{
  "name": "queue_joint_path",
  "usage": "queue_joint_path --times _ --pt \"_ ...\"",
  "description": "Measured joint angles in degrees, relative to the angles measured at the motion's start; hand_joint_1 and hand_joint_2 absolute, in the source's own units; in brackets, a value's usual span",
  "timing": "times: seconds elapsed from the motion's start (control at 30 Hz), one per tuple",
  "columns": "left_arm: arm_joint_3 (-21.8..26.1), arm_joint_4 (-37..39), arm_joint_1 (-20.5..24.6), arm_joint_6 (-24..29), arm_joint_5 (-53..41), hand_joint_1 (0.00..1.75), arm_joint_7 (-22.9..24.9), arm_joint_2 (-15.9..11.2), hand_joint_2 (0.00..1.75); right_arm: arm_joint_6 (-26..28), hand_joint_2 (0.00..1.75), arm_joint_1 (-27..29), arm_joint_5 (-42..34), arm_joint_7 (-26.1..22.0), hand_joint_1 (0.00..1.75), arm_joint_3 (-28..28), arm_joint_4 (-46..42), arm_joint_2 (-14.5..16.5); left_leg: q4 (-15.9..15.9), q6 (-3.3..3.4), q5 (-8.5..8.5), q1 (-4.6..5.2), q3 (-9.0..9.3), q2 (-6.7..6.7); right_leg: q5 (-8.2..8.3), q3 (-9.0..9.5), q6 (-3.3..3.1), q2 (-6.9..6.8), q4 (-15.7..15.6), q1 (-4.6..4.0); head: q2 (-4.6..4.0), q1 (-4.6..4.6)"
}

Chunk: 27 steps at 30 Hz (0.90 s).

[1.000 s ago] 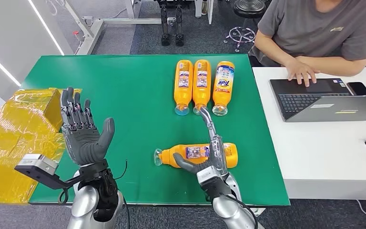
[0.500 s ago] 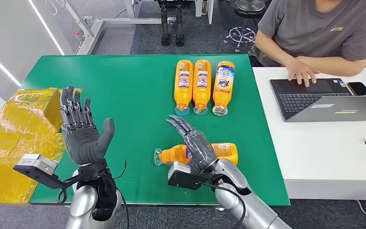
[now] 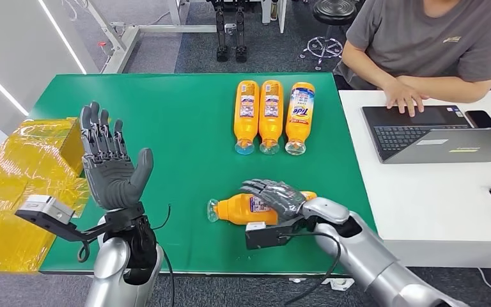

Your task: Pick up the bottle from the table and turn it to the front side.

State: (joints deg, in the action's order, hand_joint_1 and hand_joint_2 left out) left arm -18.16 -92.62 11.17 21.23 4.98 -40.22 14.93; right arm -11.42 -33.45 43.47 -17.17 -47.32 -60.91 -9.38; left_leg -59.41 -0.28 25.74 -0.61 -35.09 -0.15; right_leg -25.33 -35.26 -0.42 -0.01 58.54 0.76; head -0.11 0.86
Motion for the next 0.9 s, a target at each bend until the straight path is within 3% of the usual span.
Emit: queue_joint_path --times 0.33,0.9 --pt "0.0 1.8 0.9 0.5 1.2 0.0 0.0 0.0 1.75 -7.2 1.75 -10.3 -0.2 -0.7 0.0 -3.8 9.7 -3.1 0.0 0.0 -0.01 -0.01 0.01 0.03 0.03 0.0 0.03 0.05 0.0 0.0 0.0 -0.01" --pt "0.0 3.6 1.4 0.3 2.1 0.0 0.0 0.0 1.75 -10.7 1.75 -18.3 -3.9 -2.7 0.0 -8.2 22.4 -1.7 0.0 0.0 -0.01 0.0 0.0 0.0 0.03 0.0 0.03 0.04 0.0 0.0 0.0 -0.01"
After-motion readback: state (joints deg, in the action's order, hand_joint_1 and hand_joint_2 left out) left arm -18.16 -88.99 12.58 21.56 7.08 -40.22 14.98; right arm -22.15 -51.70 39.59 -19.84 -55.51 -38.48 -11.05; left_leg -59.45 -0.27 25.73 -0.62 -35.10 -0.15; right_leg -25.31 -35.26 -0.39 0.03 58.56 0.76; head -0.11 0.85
